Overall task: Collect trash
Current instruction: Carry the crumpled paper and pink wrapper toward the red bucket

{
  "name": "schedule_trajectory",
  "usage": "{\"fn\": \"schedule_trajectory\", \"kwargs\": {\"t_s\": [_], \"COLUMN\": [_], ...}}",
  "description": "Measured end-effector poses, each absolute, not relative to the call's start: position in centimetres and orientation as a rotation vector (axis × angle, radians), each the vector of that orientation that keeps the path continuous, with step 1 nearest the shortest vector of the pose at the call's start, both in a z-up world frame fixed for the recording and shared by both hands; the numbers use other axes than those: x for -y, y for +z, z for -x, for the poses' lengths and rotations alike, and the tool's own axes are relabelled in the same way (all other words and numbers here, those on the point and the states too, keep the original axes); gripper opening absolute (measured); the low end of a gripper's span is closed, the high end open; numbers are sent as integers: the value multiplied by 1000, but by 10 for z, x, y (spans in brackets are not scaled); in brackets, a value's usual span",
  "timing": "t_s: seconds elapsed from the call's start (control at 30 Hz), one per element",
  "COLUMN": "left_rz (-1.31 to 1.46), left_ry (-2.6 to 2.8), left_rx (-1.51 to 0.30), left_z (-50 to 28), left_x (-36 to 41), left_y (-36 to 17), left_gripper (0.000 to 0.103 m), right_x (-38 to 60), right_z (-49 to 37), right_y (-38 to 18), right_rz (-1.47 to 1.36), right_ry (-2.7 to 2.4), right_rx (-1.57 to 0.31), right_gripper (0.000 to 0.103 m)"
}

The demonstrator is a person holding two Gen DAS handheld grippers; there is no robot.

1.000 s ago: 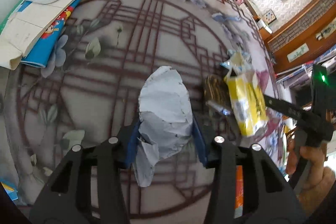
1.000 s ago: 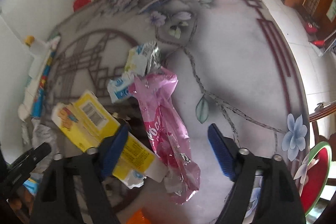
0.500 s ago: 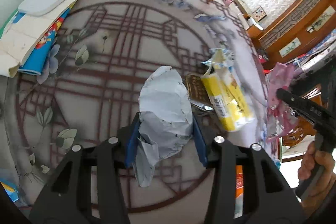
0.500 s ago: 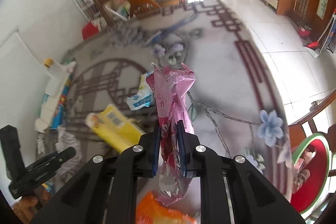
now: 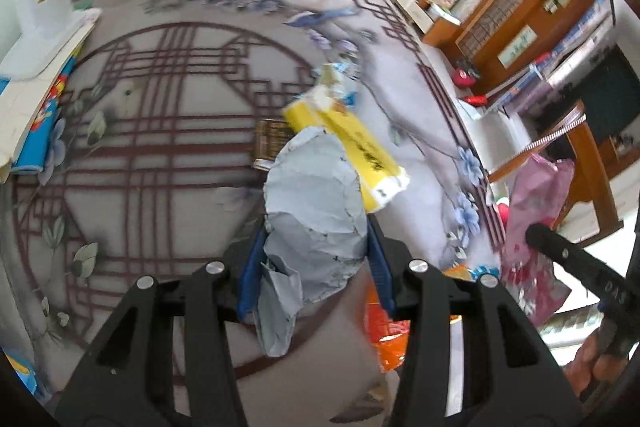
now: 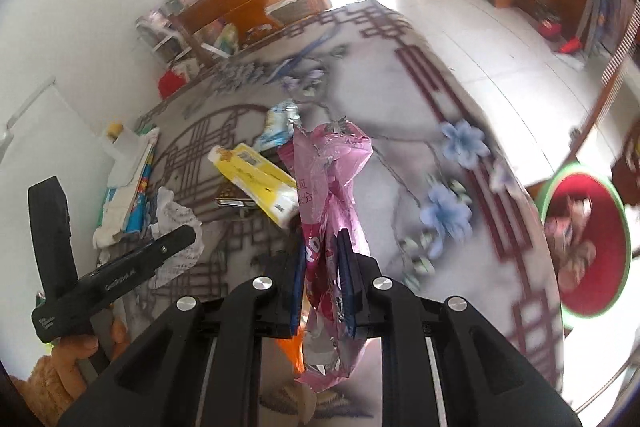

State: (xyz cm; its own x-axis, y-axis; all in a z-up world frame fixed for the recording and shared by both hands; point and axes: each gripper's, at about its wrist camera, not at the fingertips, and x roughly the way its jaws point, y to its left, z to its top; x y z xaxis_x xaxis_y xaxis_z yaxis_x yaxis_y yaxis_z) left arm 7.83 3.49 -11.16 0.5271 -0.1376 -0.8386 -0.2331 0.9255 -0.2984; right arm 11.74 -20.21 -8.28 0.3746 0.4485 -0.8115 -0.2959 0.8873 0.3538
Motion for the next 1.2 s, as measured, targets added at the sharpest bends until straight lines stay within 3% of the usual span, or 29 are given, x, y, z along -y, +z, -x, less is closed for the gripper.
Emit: {"fn": "schedule_trajectory", "kwargs": {"t_s": [0.43,1.2], "left_rz": [277,218], "left_ry": [-70,-97], "left_rx": [-1022,-1000], "left_z": [-102,-110], "left_x": [35,78], "left_y": [-96,-89], "left_gripper": [45,45], "right_x": [288,352], "right_z": [-88,-85], "right_y": [-88,-88], "right_rz": [-343,-426], "right_ry": [308,228], "right_rx": [-1049,-1005], "right_gripper": [16,16]}}
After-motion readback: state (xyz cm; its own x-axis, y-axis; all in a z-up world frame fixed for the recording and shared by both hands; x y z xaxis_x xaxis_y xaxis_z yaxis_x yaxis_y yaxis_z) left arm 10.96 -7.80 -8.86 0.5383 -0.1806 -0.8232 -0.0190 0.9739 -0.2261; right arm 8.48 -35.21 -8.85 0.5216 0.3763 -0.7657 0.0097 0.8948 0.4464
